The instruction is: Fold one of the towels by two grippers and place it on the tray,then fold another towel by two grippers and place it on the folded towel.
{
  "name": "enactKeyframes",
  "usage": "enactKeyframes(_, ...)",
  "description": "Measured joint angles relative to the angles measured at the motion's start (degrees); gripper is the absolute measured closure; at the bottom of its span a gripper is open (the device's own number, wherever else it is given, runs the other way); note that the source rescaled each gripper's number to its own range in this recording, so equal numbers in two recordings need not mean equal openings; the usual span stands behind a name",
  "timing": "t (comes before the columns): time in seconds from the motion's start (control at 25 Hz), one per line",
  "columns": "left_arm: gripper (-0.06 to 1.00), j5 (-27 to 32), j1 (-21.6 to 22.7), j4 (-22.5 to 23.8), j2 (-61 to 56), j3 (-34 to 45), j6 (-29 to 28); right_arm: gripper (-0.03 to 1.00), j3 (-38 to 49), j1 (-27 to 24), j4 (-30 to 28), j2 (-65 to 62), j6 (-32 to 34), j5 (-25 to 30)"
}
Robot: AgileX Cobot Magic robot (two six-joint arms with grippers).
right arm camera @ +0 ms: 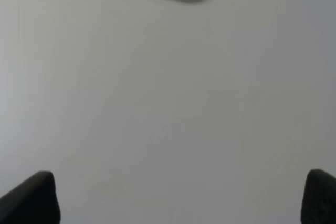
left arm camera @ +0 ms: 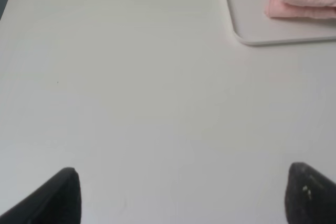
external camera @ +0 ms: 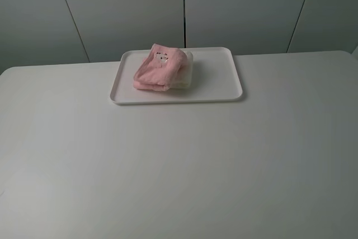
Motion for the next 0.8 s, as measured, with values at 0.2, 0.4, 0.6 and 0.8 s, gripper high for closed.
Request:
enactKeyframes(0.2, -0.06, 0.33, 0.00, 0.09, -0.15, 0.00, -0.69, -0.03, 1.61, 0.00, 0.00, -2.10, -0.11, -1.71)
enactKeyframes(0.4, -0.06, -1.99, 0.00, 0.09, -0.20, 0.85, -1.08, -0.03, 1.61, 0.00, 0.00, -3.60, -0.11, -2.01)
enactKeyframes(0.6, -0.06, -3.99, 0.00, 1.24, -0.20, 2.03, -2.51, -0.03, 1.61, 0.00, 0.00, -7.80, -0.11, -2.12)
enactKeyframes(0.8, -0.06, -4.22, 0.00, 1.33, -0.20, 2.13, -2.74, -0.03, 1.61, 0.00, 0.00, -15.69, -0.11, -2.12)
